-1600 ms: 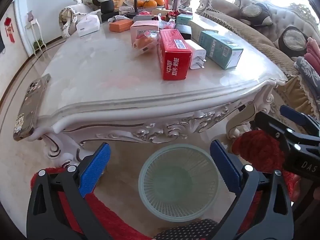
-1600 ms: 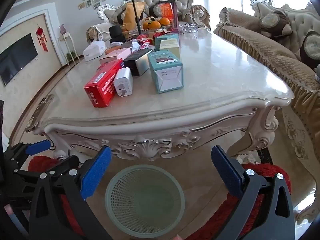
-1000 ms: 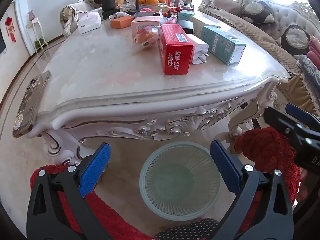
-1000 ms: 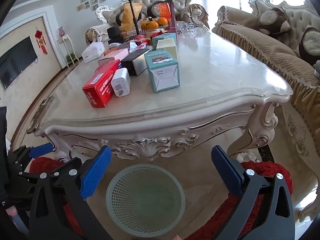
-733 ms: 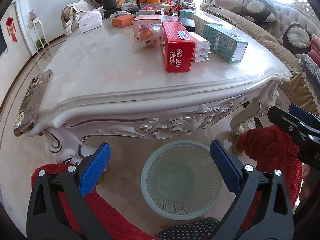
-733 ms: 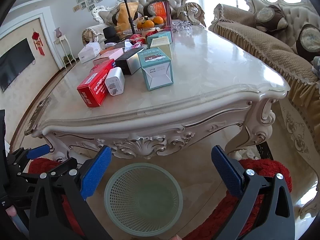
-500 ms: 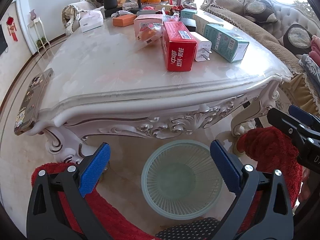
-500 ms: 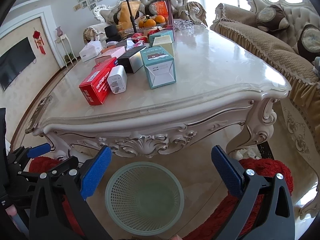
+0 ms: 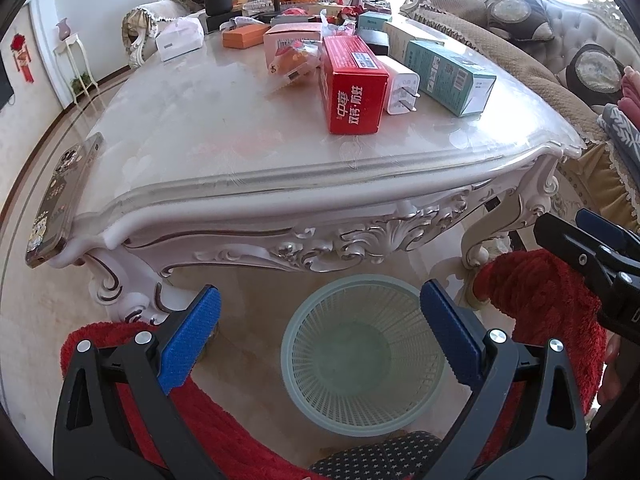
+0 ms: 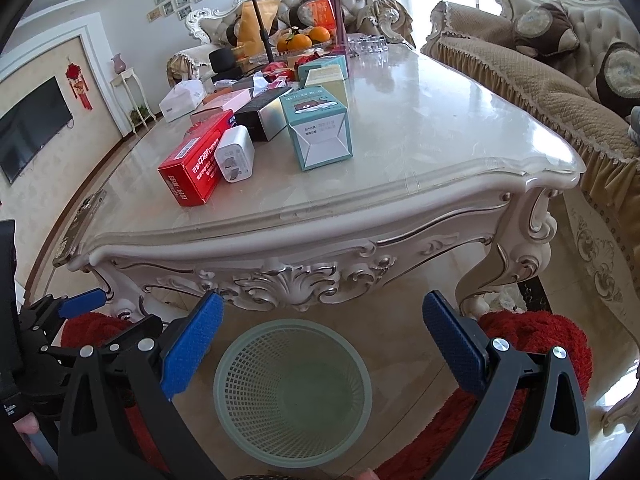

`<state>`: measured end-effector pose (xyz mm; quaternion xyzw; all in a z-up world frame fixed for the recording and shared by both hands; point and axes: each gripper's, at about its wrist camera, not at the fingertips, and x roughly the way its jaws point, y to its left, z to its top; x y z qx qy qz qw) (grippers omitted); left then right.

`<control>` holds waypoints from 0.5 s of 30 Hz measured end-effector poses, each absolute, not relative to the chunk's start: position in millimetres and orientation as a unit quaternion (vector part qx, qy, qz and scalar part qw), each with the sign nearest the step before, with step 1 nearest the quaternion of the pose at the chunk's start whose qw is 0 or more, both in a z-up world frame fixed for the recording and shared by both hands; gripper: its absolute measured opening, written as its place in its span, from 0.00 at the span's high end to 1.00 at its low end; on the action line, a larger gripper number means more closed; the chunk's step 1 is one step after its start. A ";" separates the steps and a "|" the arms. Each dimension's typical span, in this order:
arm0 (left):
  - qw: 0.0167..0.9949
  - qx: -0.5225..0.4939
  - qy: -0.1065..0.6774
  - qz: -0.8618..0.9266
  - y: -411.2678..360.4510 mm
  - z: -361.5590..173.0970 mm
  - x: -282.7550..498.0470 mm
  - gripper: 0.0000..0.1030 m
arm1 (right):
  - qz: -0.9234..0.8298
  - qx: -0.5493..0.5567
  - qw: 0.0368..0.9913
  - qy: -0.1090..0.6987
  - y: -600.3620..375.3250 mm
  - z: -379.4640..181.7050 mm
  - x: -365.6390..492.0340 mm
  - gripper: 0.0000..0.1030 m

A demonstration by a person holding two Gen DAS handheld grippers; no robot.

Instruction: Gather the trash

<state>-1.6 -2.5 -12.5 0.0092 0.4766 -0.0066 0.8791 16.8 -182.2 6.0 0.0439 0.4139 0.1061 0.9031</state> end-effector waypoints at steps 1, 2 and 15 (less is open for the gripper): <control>0.879 0.009 0.477 -0.007 -2.9 -12.9 -1.9 0.06 | 0.106 0.045 0.903 0.414 -182.4 5.9 16.7 0.07; 0.879 0.009 0.477 -0.007 -3.2 -13.0 -1.7 0.06 | 0.106 0.045 0.903 0.414 -183.0 5.8 17.1 0.07; 0.878 0.007 0.478 -0.007 -3.8 -14.0 -1.0 0.06 | 0.107 0.044 0.901 0.417 -184.1 5.1 17.8 0.07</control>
